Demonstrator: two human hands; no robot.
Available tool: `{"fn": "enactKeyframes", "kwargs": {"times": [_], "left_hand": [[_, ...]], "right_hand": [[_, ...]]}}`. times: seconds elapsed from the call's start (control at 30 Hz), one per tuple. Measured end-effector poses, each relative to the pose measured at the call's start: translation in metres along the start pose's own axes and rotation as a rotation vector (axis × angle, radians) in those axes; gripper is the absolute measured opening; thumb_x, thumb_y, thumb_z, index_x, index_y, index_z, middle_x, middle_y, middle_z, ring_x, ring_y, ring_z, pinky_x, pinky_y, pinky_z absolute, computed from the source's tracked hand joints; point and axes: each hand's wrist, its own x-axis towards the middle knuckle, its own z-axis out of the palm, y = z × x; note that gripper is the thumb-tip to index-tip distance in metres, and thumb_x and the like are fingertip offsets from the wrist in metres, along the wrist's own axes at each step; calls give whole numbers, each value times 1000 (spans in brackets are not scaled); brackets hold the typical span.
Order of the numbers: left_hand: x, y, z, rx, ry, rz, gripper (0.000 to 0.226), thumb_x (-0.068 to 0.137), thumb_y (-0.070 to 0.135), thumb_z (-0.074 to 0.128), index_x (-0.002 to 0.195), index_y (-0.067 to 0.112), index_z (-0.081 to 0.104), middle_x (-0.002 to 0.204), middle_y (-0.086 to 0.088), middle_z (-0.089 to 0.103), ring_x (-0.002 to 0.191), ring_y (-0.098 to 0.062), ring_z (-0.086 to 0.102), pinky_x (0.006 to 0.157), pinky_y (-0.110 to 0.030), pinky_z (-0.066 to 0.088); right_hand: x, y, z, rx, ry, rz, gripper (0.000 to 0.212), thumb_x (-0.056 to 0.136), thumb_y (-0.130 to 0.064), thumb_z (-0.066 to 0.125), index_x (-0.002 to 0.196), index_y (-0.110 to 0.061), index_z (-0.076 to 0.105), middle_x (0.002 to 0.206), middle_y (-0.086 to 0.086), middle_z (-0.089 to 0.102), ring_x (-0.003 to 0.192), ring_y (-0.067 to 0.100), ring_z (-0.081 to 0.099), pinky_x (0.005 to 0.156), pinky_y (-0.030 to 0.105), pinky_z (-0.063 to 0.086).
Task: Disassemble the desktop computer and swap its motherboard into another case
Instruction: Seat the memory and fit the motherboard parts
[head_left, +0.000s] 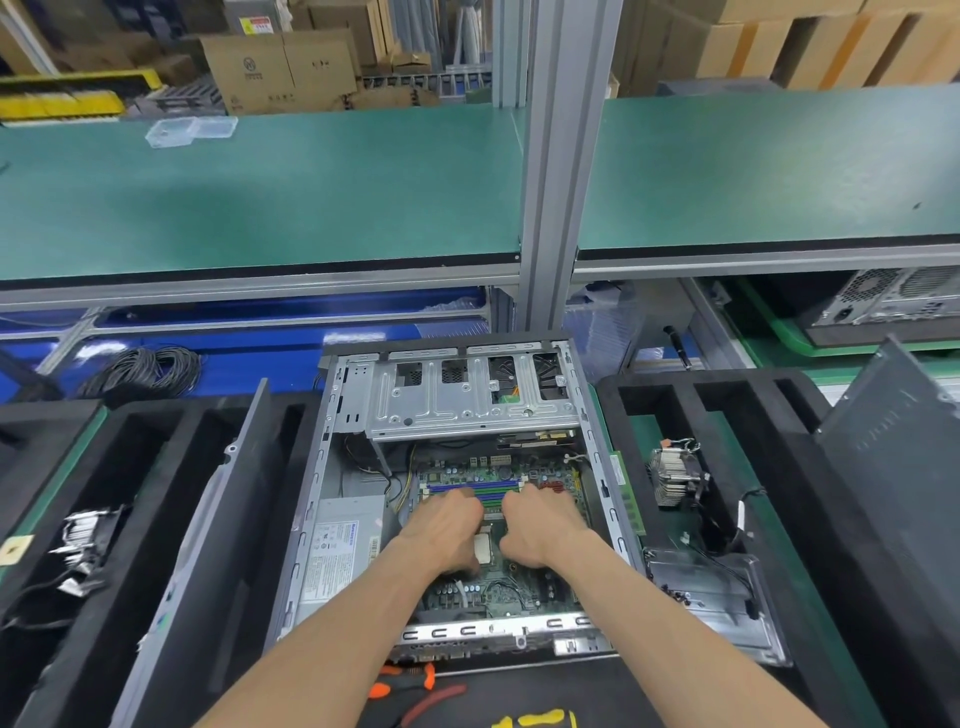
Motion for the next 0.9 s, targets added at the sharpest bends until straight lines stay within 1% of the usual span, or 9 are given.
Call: {"fn": "enactKeyframes", "kwargs": {"times": [0.13, 0.23, 0.33, 0.43, 0.57, 0.63, 0.7, 0.8, 0.9], "left_hand": [[-2, 1, -2, -4, 9, 11, 37, 64, 28, 87, 86, 11, 62, 96, -3, 51, 85, -28, 64, 59, -32, 41], [-3, 2, -4, -13, 1, 16, 42, 63, 25, 86, 81, 15, 50, 88, -2, 48, 82, -28, 62, 57, -33, 39], [-2, 2, -4, -34, -8, -3, 44, 62, 25, 88, 87, 13, 53, 77, 1, 43, 84, -29, 64, 57, -33, 41], [-1, 2, -3, -53, -11, -22, 48, 62, 26, 89, 92, 11, 55, 85, -3, 54, 83, -29, 63, 58, -33, 43], [1, 1, -2, -53, -3, -20, 49, 61, 27, 90, 92, 9, 56, 91, -7, 58, 81, -28, 62, 58, -33, 43], [1, 1, -1, -51, -2, -11, 46, 62, 28, 90, 85, 11, 54, 89, -4, 53, 75, -26, 56, 57, -33, 42], [1, 1, 0, -46, -9, -2, 47, 62, 31, 91, 81, 11, 53, 86, -2, 47, 74, -25, 53, 57, -33, 41], [2, 0, 1, -56, -19, 6, 46, 62, 33, 91, 82, 8, 57, 87, -2, 47, 74, -25, 53, 56, -33, 41], [4, -1, 1, -72, -24, 5, 46, 61, 32, 91, 87, 7, 63, 92, -3, 50, 74, -24, 55, 55, -33, 41]], "right_hand": [[0, -1, -1, 25, 39, -36, 27, 81, -19, 57, 107, -13, 57, 104, 12, 61, 95, 35, 63, 72, 39, 42], [2, -1, -1, 71, 56, -93, 22, 83, -14, 58, 105, -12, 59, 100, 14, 63, 93, 37, 64, 67, 37, 43], [5, -1, 1, 93, 64, -115, 20, 92, -22, 61, 106, -9, 66, 104, 16, 65, 96, 38, 64, 74, 41, 50], [6, -1, 2, 98, 69, -116, 24, 95, -28, 61, 109, -10, 70, 105, 17, 67, 98, 38, 64, 79, 42, 52], [7, -3, 5, 102, 91, -68, 23, 96, -29, 58, 101, -7, 64, 102, 17, 64, 95, 38, 64, 73, 41, 48], [8, -4, 8, 119, 68, -25, 21, 96, -31, 58, 97, -10, 58, 103, 15, 62, 93, 36, 63, 71, 38, 44], [9, -6, 8, 166, 15, 4, 19, 95, -31, 60, 92, -14, 52, 103, 13, 60, 85, 32, 58, 70, 36, 44], [9, -7, 6, 206, -36, 36, 14, 91, -22, 60, 93, -15, 48, 109, 13, 58, 82, 29, 51, 71, 36, 44], [8, -7, 3, 199, -56, 57, 13, 87, -19, 58, 94, -14, 48, 100, 9, 54, 83, 29, 52, 70, 37, 43]]}}
